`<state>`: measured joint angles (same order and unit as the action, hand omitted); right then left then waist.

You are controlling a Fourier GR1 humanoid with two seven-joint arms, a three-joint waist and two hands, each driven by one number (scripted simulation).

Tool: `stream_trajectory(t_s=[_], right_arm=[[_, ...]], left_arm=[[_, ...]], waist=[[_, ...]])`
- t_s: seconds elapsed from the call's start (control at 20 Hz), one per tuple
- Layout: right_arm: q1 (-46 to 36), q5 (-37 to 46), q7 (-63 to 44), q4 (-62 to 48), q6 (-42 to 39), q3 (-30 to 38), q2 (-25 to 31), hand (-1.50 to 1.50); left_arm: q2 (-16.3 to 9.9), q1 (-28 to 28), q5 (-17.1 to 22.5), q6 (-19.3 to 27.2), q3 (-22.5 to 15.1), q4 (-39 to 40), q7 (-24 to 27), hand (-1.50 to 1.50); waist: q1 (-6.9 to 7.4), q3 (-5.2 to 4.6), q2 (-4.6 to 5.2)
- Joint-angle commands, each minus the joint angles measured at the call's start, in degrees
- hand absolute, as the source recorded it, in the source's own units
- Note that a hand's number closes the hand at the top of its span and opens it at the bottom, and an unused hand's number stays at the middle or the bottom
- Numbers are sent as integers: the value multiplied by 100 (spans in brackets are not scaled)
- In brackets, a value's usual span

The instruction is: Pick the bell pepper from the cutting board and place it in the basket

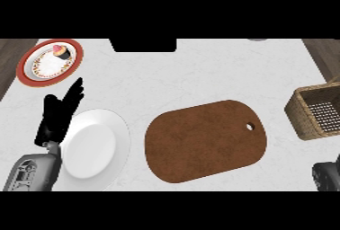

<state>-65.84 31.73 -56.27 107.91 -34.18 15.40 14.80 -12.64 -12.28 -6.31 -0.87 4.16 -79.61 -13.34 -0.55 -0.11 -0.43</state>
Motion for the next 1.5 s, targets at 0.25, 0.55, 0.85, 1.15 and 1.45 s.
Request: stream_trajectory(t_s=[0.25, 0.55, 0.85, 1.15, 1.45], right_arm=[[-50, 622, 375, -1577, -1335, -174, 1980, 150], [176, 556, 1473, -2389, -1571, 381, 3180, 150], [1189, 759, 2903, -2856, -735, 534, 3587, 150], [1520, 574, 3972, -3674, -454, 760, 3832, 150], [2137, 771, 4213, -3628, -60, 618, 3659, 150]], left_arm=[[44, -33, -46, 77, -3, -38, -59, 0], [18, -220, -2, -8, 34, 38, -87, 0], [194, 202, -152, 94, -123, -165, 94, 0], [123, 301, -79, -50, -76, -341, -9, 0], [82, -245, 15, -179, 124, 410, 129, 0]], waist=[[18, 2, 51], [35, 10, 57], [78, 12, 47], [98, 11, 46], [41, 8, 44]])
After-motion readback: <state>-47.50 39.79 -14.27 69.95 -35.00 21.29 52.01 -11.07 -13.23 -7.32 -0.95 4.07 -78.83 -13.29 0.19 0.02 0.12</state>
